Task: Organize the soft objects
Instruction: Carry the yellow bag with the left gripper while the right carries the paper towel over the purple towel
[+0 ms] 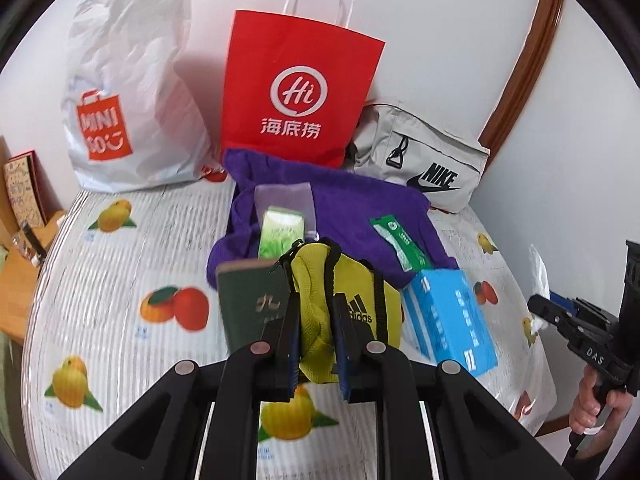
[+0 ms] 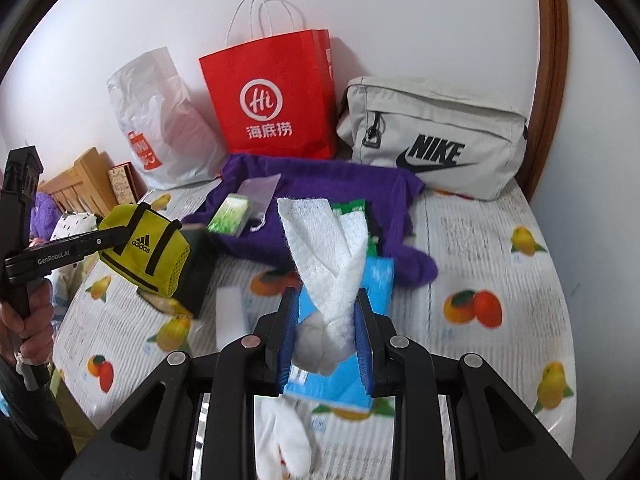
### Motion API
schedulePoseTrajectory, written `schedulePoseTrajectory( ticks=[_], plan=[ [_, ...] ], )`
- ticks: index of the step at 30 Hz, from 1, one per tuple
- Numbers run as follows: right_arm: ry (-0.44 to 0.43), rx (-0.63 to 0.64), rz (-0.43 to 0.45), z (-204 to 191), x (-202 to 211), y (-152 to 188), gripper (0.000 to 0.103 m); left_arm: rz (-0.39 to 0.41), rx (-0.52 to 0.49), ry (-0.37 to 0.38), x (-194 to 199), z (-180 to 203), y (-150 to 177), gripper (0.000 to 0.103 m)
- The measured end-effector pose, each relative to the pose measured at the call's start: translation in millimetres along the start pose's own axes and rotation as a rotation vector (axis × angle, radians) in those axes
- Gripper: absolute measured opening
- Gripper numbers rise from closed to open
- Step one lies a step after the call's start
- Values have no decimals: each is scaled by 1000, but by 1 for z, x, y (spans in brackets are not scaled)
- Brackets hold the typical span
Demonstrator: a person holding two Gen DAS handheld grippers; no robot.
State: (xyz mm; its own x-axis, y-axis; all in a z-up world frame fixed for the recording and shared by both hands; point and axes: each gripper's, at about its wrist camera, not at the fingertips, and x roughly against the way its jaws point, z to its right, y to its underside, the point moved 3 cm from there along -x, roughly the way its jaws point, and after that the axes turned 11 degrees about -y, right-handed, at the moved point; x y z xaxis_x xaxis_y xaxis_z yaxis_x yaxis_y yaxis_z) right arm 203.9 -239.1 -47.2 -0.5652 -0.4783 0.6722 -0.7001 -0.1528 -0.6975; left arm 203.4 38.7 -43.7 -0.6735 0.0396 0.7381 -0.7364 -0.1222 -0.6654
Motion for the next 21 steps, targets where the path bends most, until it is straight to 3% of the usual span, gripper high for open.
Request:
schedulePoseTrajectory(
  ticks=[11, 21],
  plan=[
    [-11, -6, 18, 11, -35, -52, 27, -4, -45, 20, -38, 17, -41, 14],
    [-20, -2, -17, 25, -94, -87, 27, 2, -13, 3, -75, 12, -89, 14]
  ],
)
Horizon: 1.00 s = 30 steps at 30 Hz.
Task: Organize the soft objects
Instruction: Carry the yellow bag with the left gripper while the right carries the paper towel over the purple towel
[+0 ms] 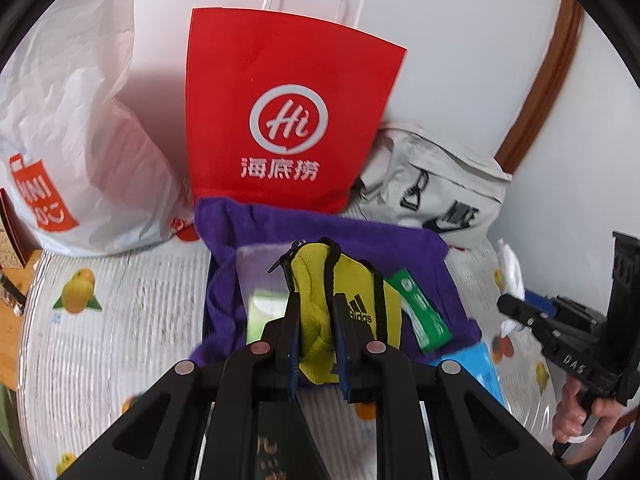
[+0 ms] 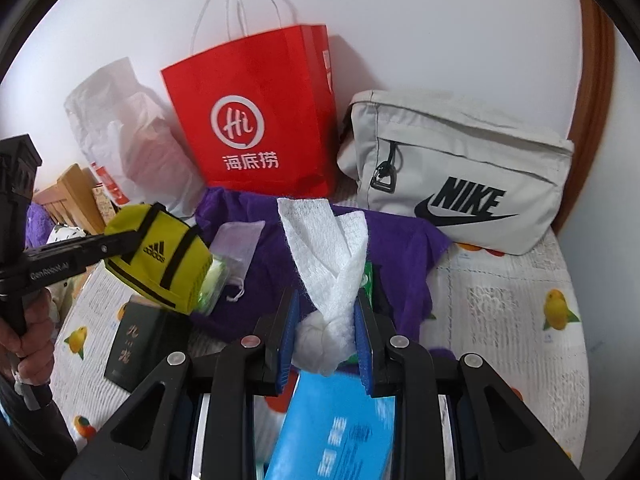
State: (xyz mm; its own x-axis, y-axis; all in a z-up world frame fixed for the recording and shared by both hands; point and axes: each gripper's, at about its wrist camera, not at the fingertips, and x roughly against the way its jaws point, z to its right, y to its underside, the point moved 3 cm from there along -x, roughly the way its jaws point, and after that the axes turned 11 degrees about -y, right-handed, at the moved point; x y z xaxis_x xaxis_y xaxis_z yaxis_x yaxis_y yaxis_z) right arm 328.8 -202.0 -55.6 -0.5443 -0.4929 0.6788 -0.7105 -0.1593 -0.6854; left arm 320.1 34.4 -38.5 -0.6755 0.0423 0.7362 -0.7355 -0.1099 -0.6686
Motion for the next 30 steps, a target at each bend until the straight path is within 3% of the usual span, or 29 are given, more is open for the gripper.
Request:
schedulePoseTrajectory(
  ticks=[12, 30],
  plan=[
    [-32, 32, -51, 11, -51, -33, 27, -47, 26, -70, -65, -6, -31, 14],
    [-46, 69, -274, 10, -130, -1, 27, -155, 56, -70, -124, -25, -25, 14]
  ],
)
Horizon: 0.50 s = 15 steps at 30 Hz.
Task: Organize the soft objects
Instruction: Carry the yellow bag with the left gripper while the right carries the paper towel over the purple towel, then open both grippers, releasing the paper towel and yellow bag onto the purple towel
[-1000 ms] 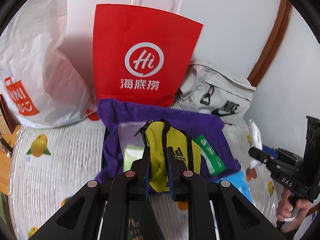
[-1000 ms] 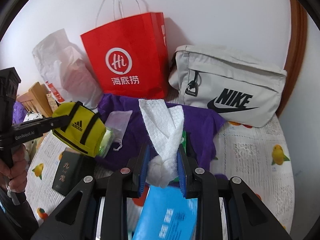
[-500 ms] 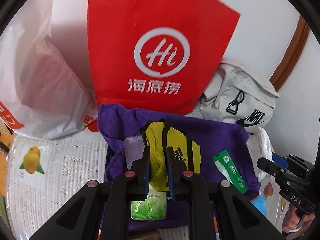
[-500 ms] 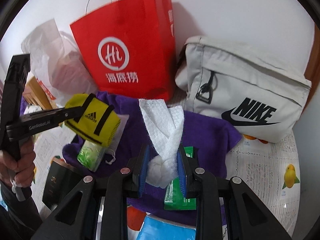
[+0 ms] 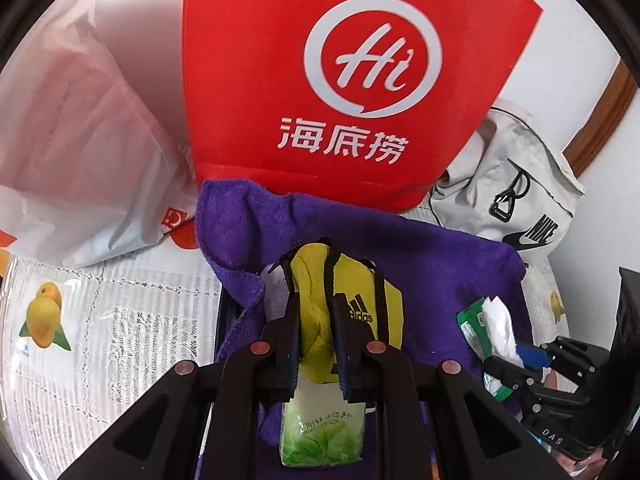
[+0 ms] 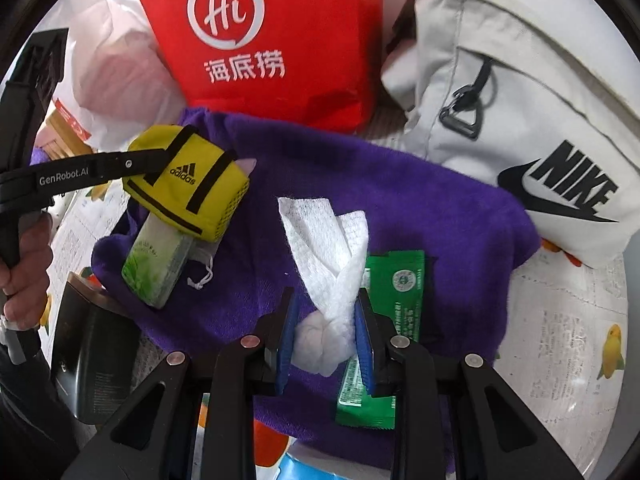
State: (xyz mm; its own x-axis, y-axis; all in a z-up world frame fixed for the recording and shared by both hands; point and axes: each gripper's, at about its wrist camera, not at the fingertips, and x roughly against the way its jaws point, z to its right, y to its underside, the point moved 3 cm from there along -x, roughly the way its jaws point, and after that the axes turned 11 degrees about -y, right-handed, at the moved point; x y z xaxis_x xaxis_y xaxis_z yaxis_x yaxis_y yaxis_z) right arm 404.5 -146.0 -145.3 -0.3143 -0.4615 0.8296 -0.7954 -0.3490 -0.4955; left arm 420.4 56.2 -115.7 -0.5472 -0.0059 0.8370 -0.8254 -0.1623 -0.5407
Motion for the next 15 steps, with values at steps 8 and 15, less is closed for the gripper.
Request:
schedulePoseTrajectory(
  ticks=[8, 15],
  plan=[
    [3, 10, -57, 3, -19, 5, 27, -17, -7, -13, -8, -5, 4, 17],
    [35, 16, -70, 6, -21, 7, 28, -37, -23, -48, -17, -3, 5, 20]
  ],
)
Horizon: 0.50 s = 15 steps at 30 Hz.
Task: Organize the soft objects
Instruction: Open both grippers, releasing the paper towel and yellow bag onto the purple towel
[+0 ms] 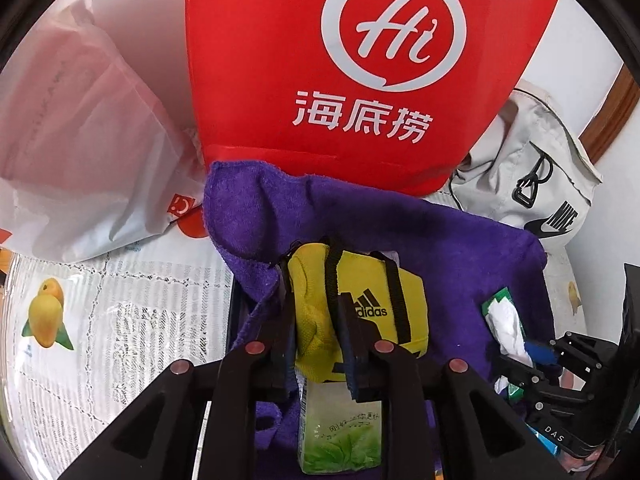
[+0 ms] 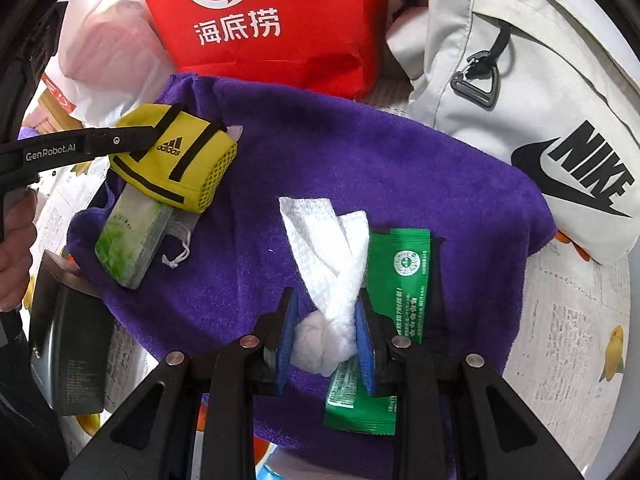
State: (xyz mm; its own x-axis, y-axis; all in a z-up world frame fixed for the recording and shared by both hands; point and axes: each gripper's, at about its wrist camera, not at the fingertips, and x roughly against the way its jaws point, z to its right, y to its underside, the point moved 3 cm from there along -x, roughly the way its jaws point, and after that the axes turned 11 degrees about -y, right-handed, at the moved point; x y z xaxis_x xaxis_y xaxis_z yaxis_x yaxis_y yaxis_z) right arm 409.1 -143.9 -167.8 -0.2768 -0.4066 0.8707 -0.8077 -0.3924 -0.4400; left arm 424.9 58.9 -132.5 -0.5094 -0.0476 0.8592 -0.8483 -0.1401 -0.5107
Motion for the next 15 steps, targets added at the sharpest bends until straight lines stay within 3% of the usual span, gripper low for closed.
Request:
schedulePoseTrajectory(
  ticks=[6, 8, 10, 15],
  plan=[
    [3, -4, -4, 4, 2, 0, 31, 7, -57, -80, -1, 14, 2, 27],
    [-11, 0, -2, 4, 2, 0, 38, 16, -81, -107, 0, 20, 3, 35],
    [-14, 10, 6, 2, 4, -1, 49, 37, -107, -117, 4, 29, 4, 52],
    [-17, 26, 27, -1, 11, -3, 54, 72, -136, -145, 11, 45, 2, 53]
  ],
)
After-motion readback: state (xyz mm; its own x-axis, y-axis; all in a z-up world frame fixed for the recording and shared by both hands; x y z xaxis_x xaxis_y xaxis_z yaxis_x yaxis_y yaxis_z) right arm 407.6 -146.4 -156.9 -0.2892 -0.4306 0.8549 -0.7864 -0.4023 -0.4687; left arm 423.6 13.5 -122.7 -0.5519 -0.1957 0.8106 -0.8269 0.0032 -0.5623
